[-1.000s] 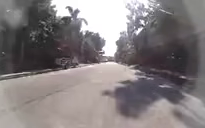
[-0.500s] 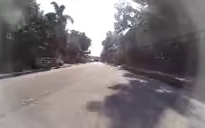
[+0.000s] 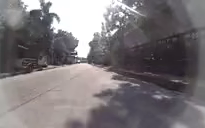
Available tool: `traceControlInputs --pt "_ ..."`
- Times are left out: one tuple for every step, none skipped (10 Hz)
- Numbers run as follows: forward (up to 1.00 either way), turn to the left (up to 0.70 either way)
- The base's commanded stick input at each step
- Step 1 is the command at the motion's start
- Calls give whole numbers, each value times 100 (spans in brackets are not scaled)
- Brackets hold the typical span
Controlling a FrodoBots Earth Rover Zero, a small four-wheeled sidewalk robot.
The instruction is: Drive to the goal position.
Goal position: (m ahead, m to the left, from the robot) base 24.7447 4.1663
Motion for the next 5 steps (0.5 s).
traceControlInputs --pt "100 0" --pt "100 0" --pt "100 0" --pt "100 0" --pt "100 0"
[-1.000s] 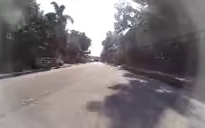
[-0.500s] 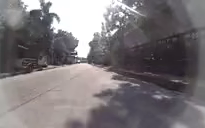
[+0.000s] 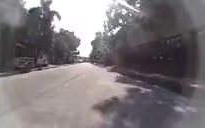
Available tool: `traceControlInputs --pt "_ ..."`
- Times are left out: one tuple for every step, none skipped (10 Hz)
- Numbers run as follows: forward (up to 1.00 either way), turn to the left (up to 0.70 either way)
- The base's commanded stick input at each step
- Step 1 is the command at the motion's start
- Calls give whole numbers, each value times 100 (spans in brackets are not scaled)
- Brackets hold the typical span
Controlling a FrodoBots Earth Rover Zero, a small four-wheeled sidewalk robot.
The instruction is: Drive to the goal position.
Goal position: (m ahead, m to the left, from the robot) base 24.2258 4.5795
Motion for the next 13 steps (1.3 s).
traceControlInputs --pt "100 0" --pt "100 0" --pt "100 0" --pt "100 -12" --pt "100 -39" --pt "100 -38" --pt "100 -34" --pt "100 -19" --pt "100 -3" --pt "100 -1" --pt "100 0" --pt "100 0" --pt "100 0"
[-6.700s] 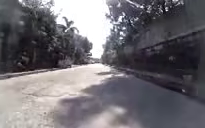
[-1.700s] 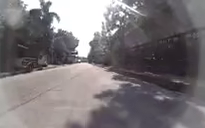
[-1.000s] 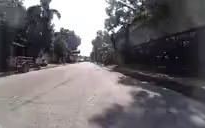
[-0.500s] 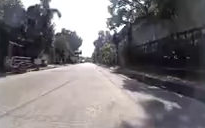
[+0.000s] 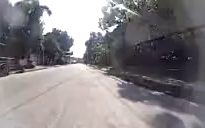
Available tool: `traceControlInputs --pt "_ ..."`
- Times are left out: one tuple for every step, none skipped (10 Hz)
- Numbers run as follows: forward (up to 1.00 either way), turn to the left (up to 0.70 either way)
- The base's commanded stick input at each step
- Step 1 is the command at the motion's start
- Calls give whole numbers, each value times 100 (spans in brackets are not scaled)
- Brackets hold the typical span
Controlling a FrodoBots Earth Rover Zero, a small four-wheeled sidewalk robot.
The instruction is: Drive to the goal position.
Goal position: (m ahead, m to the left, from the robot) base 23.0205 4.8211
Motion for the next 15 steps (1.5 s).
traceControlInputs --pt "100 0" --pt "100 0" --pt "100 0" --pt "100 0" --pt "100 0" --pt "100 0" --pt "100 0" --pt "100 0" --pt "100 0" --pt "100 0" --pt "100 0" --pt "100 0" --pt "100 0" --pt "100 0" --pt "100 0"
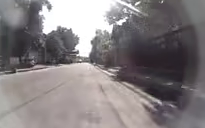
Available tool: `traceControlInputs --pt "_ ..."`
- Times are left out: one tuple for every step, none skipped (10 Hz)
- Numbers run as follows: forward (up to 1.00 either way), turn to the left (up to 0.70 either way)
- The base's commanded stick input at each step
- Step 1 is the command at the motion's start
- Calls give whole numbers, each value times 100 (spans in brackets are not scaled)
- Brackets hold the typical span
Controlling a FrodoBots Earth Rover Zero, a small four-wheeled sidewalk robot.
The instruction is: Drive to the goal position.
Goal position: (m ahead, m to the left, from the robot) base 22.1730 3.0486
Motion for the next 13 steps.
traceControlInputs --pt "100 0" --pt "100 0" --pt "100 0" --pt "100 0" --pt "100 0" --pt "100 0" --pt "100 0" --pt "100 0" --pt "100 0" --pt "100 0" --pt "100 0" --pt "100 0" --pt "100 0"
